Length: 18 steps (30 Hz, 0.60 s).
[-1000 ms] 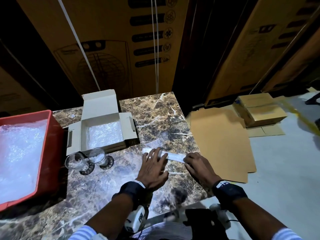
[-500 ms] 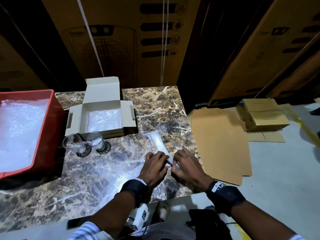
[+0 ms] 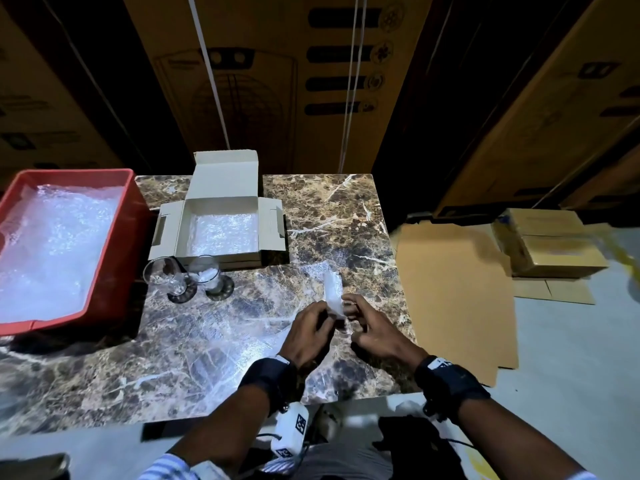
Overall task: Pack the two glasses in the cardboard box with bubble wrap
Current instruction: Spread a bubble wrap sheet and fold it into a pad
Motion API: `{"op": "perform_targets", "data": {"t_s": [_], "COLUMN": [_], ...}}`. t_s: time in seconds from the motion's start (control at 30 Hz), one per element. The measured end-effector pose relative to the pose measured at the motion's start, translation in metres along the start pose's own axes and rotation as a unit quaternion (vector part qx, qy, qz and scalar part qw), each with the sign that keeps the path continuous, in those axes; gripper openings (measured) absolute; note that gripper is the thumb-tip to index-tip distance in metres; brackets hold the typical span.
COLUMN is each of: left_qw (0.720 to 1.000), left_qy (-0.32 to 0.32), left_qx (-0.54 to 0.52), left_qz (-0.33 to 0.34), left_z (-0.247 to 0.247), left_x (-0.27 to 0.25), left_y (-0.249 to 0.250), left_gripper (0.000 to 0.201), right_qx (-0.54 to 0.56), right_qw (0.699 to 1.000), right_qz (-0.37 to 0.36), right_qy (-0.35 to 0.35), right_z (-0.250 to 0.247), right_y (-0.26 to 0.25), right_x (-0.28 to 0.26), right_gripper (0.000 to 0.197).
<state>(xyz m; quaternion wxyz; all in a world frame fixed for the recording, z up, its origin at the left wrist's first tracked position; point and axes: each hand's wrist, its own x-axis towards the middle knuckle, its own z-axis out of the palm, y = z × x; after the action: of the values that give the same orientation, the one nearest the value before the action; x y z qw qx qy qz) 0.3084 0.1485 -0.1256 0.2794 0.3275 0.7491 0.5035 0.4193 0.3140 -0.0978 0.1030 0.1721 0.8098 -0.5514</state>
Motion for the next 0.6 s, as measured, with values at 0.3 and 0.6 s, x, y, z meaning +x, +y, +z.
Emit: {"op": "perform_targets", "data": {"t_s": [0.3,0.6], "left_qw": [0.997,0.995], "left_qy": [-0.028,-0.049], "left_qx": [0.060,0.080], "left_qz": [0.032,0.029], "left_z": [-0.008,-0.014], "left_x": [0.016,0.041], "left_y": [-0.007,0.003], "left_gripper": [0.025,0.046], "right_qx": [-0.057,-0.073], "right_qw": [0.994,0.989], "right_qz": [-0.004,0.033], "right_qy": [0.090,0.122], "right_z": [0.010,0.012], "right_y": [0.008,0.013], "right_x": [0.018,0.031], "right_gripper": [0.020,0.038]}}
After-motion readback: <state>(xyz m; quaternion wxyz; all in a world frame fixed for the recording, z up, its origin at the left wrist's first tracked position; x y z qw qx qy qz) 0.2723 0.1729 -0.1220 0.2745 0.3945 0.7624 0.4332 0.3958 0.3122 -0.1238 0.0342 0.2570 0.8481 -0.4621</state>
